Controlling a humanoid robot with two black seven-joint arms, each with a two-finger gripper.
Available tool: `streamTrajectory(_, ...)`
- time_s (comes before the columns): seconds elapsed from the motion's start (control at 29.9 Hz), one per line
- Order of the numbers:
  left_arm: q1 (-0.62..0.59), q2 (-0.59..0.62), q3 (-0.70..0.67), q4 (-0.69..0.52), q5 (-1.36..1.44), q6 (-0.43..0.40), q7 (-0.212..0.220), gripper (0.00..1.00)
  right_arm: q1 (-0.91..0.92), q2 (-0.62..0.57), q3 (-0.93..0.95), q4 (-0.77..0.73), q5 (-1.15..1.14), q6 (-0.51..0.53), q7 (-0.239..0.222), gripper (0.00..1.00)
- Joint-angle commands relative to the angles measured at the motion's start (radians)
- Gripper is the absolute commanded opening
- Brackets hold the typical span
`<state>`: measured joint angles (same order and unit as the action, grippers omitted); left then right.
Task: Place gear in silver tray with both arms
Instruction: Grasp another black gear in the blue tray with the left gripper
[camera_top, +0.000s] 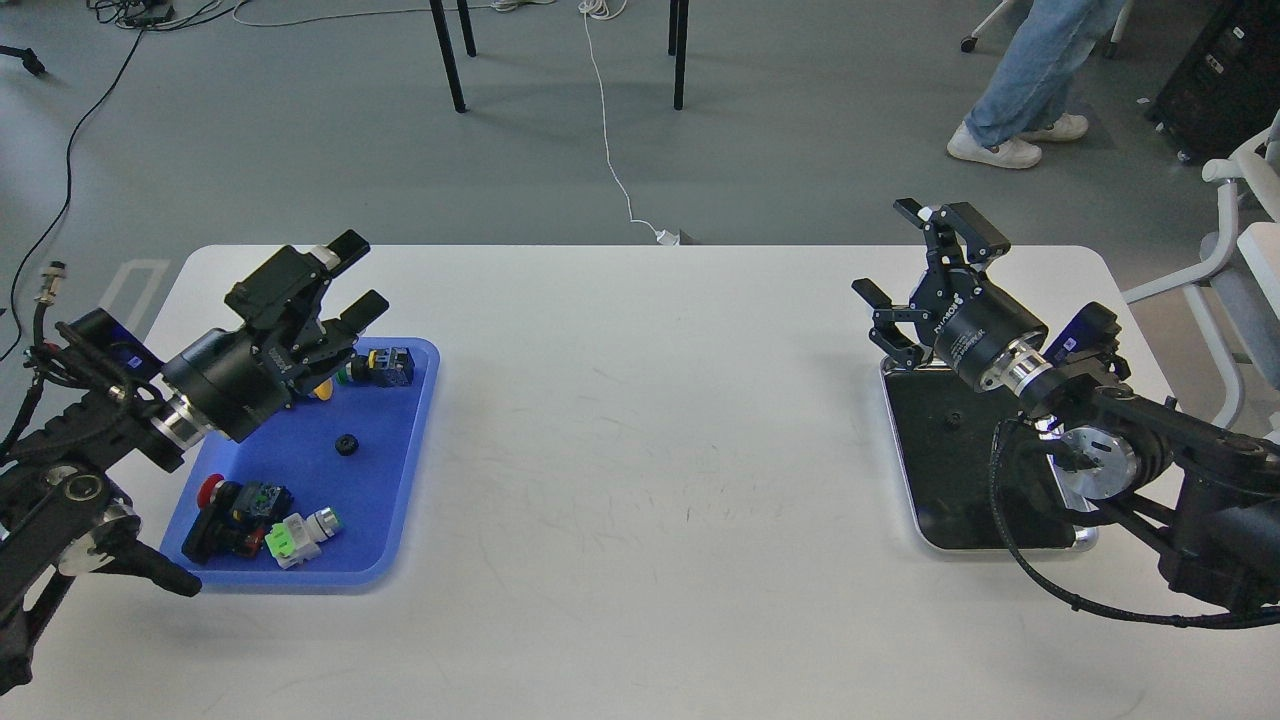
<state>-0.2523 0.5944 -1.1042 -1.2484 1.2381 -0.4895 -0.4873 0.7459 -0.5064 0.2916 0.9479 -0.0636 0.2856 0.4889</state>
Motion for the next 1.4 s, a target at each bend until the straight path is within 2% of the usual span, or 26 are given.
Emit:
streamTrajectory(0.0,-0.07,0.063,0.093,-0.023,0.26,0.001,-0.001,0.98,0.0,0.0,0.0,0.0,-0.001,-0.003,0.0,0.98)
streamTrajectory(0.2,-0.212,0.162,0.292,-0.029,0.614,0.001,-0.001,0.98,0.0,0.0,0.0,0.0,-0.001,-0.005,0.0,0.98)
streamTrajectory(0.33,-0.306,0.192,0.415,-0.017,0.745,0.086,-0.001,0.97,-0.002,-0.004,-0.002,0.0,-0.001,-0.019,0.0,0.98)
streamTrajectory(0.4,-0.341,0.211,0.492,0.003,0.779,0.098,-0.001,0.97,-0.002,-0.006,0.0,0.0,-0.001,-0.023,0.0,0.98)
streamTrajectory(0.57,-0.398,0.202,0.659,0.115,0.917,0.198,-0.001,0.92,0.0,-0.004,0.001,0.0,-0.001,-0.023,0.0,0.98)
streamTrajectory(0.67,-0.404,0.173,0.682,0.179,0.944,0.249,-0.001,0.84,-0.002,-0.006,0.0,0.0,-0.001,-0.025,0.0,0.98)
streamTrajectory(0.77,-0.403,0.168,0.685,0.213,0.944,0.253,-0.001,0.68,-0.003,-0.006,0.0,0.0,-0.002,-0.025,0.0,0.98)
streamTrajectory(1.37,-0.392,0.154,0.71,0.291,0.944,0.258,-0.001,0.64,-0.008,-0.009,-0.005,0.002,-0.007,-0.025,0.0,0.98)
